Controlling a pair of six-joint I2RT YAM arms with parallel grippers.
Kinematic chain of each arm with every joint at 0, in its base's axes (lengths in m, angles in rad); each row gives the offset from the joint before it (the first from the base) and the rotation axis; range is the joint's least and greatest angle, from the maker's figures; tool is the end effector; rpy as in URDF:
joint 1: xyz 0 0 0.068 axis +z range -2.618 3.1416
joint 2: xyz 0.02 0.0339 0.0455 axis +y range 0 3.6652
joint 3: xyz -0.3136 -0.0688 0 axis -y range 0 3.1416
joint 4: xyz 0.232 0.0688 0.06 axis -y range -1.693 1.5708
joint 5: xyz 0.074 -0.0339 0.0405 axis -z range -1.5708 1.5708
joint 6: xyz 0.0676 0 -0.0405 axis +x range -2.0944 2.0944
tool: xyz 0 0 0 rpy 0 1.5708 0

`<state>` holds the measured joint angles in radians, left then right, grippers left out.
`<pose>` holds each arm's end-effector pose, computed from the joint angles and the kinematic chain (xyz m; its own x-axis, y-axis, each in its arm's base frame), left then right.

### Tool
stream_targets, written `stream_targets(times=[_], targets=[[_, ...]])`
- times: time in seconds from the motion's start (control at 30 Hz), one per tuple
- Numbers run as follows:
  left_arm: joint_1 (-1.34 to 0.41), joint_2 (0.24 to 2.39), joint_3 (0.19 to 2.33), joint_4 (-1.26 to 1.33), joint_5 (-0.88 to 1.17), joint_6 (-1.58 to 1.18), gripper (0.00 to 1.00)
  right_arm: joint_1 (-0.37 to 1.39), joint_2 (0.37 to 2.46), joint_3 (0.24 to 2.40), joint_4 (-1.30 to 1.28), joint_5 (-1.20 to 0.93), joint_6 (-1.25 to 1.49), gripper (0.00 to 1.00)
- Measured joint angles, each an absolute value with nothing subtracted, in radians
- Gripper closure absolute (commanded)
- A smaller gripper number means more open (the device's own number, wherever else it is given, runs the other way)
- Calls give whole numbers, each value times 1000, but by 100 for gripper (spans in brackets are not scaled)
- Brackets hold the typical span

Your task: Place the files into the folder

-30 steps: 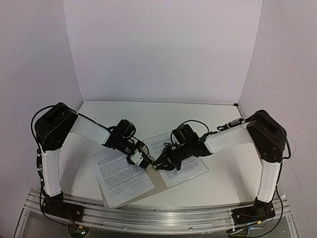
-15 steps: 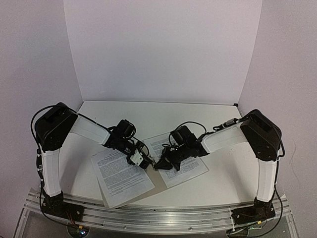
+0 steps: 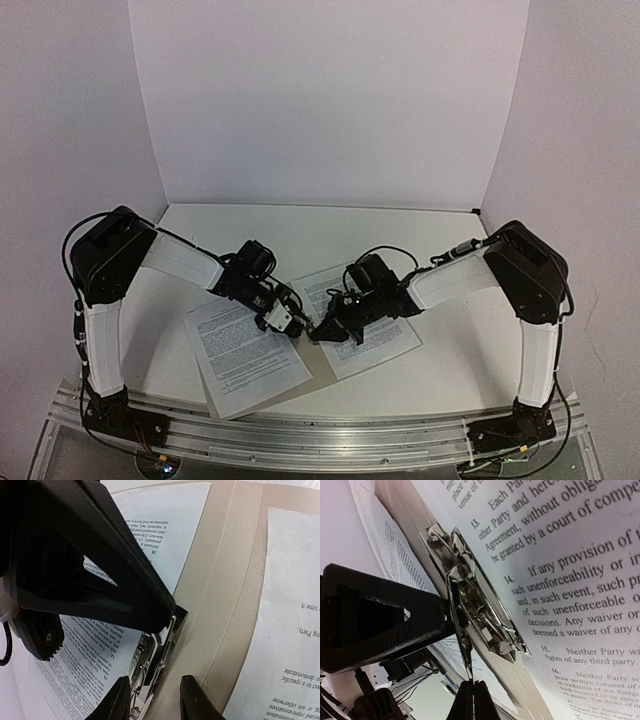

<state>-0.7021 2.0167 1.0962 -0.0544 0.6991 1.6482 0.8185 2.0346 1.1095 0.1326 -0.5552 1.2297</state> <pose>0.2880 -0.3006 0.1440 0.8166 0.3088 -0.4876 0.5705 -0.5601 0.6008 0.2747 0.3457 0.1512 -0.9858 0.1187 0.1189 0.1664 0.5938 0.7872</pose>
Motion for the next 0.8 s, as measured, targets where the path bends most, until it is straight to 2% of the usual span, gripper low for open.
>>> stream_targets(times=[0.3,0.6,0.8], targets=[[-680,1998,1133,-208,696,1515,58,805,2035,1051,218,-569,1199,100],[-672,1949,1131,-307,706,1357,64,796,2034,1026,250,-577,1180,100],[-706,1924,1031,-306,683,1402,65,790,2033,1014,262,-576,1177,100]])
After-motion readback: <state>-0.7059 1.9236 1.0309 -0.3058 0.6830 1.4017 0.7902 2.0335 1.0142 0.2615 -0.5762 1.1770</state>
